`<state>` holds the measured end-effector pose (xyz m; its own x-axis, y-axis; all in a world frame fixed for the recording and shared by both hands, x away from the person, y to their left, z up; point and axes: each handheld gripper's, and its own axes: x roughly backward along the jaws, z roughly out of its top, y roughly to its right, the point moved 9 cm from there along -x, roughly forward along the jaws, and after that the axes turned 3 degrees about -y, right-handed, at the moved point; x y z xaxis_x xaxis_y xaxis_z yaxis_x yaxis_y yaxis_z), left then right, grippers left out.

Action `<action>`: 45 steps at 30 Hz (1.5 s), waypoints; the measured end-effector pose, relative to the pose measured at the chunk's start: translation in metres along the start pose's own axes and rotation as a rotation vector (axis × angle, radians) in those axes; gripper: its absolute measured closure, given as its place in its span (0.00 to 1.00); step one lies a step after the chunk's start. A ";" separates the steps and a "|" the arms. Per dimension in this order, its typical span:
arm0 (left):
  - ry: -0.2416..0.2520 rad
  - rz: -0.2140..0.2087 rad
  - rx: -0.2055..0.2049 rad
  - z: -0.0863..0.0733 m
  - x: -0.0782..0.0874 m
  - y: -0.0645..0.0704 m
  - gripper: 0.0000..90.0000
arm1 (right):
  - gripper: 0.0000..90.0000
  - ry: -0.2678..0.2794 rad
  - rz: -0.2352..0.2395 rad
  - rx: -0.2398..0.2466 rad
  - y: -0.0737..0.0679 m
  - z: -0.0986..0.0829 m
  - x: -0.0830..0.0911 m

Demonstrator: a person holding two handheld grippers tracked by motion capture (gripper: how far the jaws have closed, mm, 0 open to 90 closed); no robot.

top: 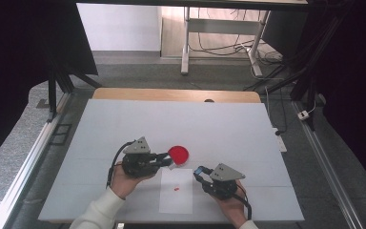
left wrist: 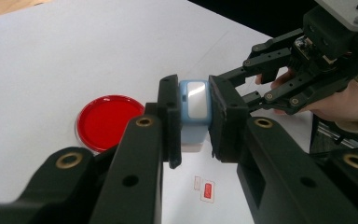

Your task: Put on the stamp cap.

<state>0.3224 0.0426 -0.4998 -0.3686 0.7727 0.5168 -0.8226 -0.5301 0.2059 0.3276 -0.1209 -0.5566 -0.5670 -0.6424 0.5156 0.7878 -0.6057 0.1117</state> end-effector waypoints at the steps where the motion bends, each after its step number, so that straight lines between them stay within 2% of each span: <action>1: 0.000 0.000 0.000 0.000 0.000 0.000 0.84 | 0.72 0.001 0.002 0.001 -0.001 0.001 -0.001; 21: 0.008 -0.001 0.005 0.001 -0.002 0.001 0.84 | 0.72 0.006 0.032 0.034 -0.018 0.014 -0.021; 45: 0.028 -0.007 0.013 0.005 -0.006 0.006 0.84 | 0.72 0.013 0.031 0.055 -0.032 0.022 -0.033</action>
<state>0.3219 0.0325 -0.4976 -0.3754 0.7856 0.4919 -0.8194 -0.5293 0.2200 0.3262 -0.0700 -0.5582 -0.5446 -0.6671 0.5083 0.8171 -0.5586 0.1424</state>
